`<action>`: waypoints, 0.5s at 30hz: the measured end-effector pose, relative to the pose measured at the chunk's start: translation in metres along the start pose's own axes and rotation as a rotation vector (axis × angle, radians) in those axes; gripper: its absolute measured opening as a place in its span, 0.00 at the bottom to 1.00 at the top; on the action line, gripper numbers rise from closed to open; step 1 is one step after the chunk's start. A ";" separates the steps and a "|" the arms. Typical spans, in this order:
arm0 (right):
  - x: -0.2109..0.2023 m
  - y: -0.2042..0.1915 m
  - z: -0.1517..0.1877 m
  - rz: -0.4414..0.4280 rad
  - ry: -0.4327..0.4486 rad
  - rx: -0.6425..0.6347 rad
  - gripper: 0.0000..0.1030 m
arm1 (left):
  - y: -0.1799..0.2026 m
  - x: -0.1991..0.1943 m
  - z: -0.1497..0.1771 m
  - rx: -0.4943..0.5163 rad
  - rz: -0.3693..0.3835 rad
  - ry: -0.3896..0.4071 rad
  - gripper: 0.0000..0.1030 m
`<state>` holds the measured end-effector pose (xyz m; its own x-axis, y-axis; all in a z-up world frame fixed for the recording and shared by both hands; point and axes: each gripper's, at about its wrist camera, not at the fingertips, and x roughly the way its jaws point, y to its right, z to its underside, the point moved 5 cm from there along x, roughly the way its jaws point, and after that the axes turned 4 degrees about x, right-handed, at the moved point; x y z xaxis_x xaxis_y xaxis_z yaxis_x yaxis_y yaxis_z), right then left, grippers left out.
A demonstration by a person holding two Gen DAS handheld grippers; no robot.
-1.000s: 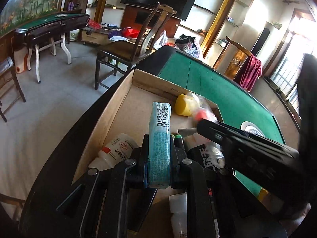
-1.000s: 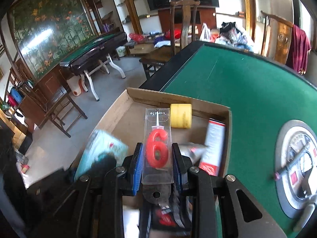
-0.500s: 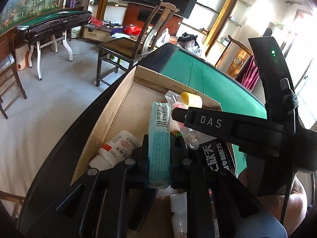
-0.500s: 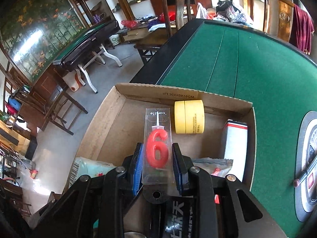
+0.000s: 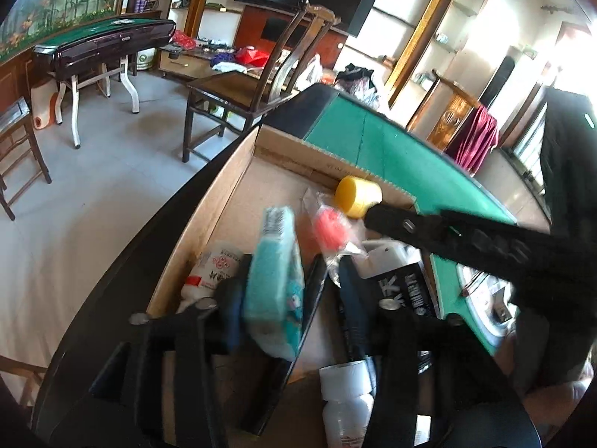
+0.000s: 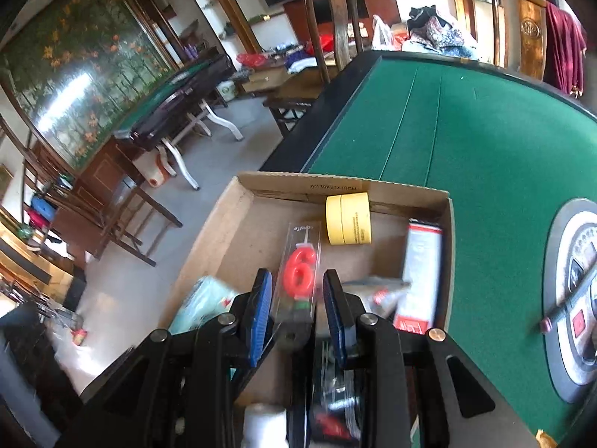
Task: Organize objects
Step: 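Release the wipes pack into the box with the left gripper while the right gripper drops the candle package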
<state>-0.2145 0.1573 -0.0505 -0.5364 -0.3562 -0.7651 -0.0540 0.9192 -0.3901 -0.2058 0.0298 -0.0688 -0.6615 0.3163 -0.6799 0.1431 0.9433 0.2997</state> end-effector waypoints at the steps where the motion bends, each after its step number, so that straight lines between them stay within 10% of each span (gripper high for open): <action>1: -0.008 0.002 0.005 -0.021 0.006 0.008 0.28 | 0.001 -0.003 -0.001 -0.006 0.007 0.015 0.51; 15: -0.075 0.081 0.064 -0.090 0.063 0.139 0.28 | 0.024 -0.028 -0.008 0.069 0.063 0.146 0.54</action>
<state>-0.1247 0.2478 -0.0568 -0.5867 -0.4205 -0.6920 0.0104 0.8506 -0.5257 -0.1897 0.0429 -0.0374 -0.7488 0.3620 -0.5552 0.2344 0.9282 0.2890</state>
